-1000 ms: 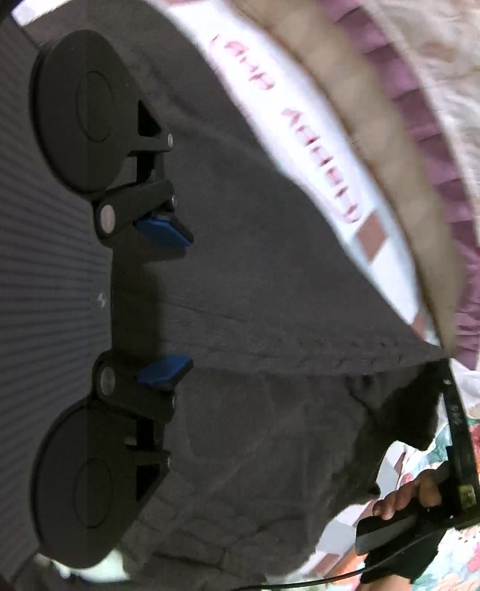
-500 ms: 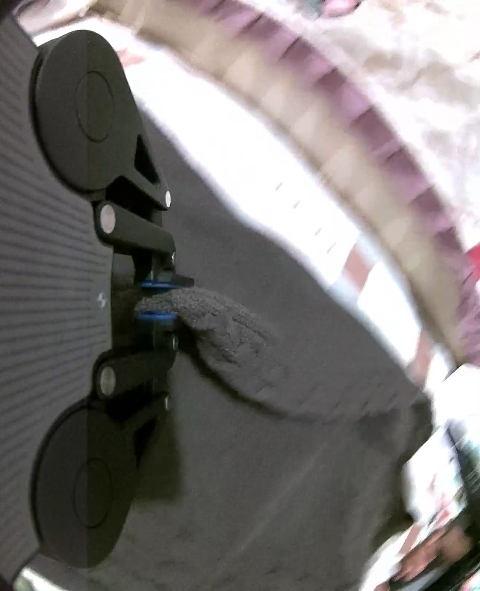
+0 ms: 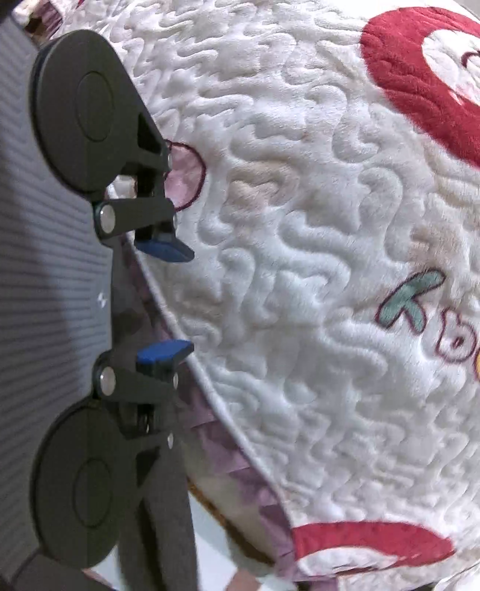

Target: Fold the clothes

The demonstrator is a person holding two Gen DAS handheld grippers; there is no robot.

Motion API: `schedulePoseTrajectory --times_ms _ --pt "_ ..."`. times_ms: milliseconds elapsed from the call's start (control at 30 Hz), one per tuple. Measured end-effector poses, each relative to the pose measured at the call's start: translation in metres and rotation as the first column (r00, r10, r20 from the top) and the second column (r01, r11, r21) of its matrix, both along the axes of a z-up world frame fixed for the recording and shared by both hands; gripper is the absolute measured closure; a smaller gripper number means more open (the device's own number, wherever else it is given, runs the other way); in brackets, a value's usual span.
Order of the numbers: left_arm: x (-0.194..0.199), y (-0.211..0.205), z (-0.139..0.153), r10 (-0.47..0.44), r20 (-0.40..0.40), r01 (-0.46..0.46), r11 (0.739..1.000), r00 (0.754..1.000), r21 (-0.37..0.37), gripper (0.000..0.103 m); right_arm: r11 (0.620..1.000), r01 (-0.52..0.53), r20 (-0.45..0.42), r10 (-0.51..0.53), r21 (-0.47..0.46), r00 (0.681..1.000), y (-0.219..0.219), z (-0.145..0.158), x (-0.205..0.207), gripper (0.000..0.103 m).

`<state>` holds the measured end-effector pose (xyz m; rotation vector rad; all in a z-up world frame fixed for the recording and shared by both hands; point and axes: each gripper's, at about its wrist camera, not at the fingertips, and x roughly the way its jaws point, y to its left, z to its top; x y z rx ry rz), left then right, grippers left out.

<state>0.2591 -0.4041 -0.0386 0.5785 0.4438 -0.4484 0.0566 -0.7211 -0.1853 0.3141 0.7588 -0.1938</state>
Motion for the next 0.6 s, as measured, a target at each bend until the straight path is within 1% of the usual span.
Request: schedulePoseTrajectory --times_ms 67,167,200,233,267,300,333,367,400,467,500,533,567,600 --pt "-0.007 0.008 -0.012 -0.023 -0.069 0.023 1.0 0.997 -0.006 0.054 1.0 -0.015 -0.002 0.015 -0.002 1.0 -0.002 -0.006 0.007 0.033" --pt "-0.026 0.025 -0.034 -0.062 -0.155 0.063 0.998 0.986 0.004 0.052 0.999 -0.029 0.018 0.03 -0.045 0.999 -0.004 -0.009 0.019 0.033" --pt "-0.031 0.031 -0.042 -0.073 -0.185 0.075 0.997 0.98 0.002 0.052 0.997 -0.043 0.022 0.044 -0.061 0.999 -0.004 -0.009 0.024 0.039" --pt "-0.038 0.037 -0.05 -0.082 -0.215 0.084 0.996 0.973 -0.002 0.052 0.993 -0.097 0.029 0.099 -0.062 0.995 -0.003 -0.009 0.029 0.093" --pt "-0.045 0.043 -0.058 -0.086 -0.239 0.088 0.996 0.967 -0.005 0.052 0.984 -0.172 0.04 0.175 -0.055 0.984 -0.001 -0.006 0.033 0.091" --pt "-0.051 0.047 -0.063 -0.09 -0.253 0.092 0.996 0.963 -0.002 0.052 0.971 -0.231 0.05 0.234 -0.053 0.971 0.001 -0.001 0.036 0.092" --pt "-0.056 0.05 -0.068 -0.095 -0.264 0.099 0.995 0.96 0.003 0.052 0.965 -0.247 0.066 0.253 -0.087 0.965 0.001 0.008 0.037 0.092" --pt "-0.061 0.054 -0.073 -0.099 -0.275 0.105 0.994 0.956 0.007 0.052 0.964 -0.221 0.09 0.236 -0.152 0.968 -0.001 0.02 0.035 0.092" --pt "-0.066 0.057 -0.077 -0.099 -0.283 0.107 0.994 0.954 0.013 0.052 0.965 -0.196 0.097 0.215 -0.174 0.972 -0.005 0.025 0.035 0.093" --pt "-0.073 0.064 -0.085 -0.082 -0.298 0.095 0.995 0.951 0.031 0.05 0.979 -0.151 0.078 0.163 -0.139 0.983 -0.02 0.026 0.039 0.091" --pt "-0.075 0.068 -0.09 -0.063 -0.309 0.081 0.996 0.949 0.044 0.049 0.984 -0.128 0.069 0.137 -0.122 0.988 -0.028 0.026 0.04 0.085" --pt "-0.078 0.072 -0.095 -0.042 -0.322 0.063 0.997 0.946 0.053 0.049 0.987 -0.118 0.041 0.123 -0.109 0.992 -0.031 0.024 0.04 0.072" --pt "-0.082 0.077 -0.098 -0.02 -0.336 0.043 0.997 0.942 0.061 0.049 0.989 -0.109 0.015 0.111 -0.103 0.994 -0.029 0.022 0.035 0.066" --pt "-0.086 0.084 -0.102 -0.004 -0.349 0.029 0.997 0.937 0.067 0.049 0.992 -0.086 0.014 0.087 -0.095 0.996 -0.025 0.023 0.024 0.061"
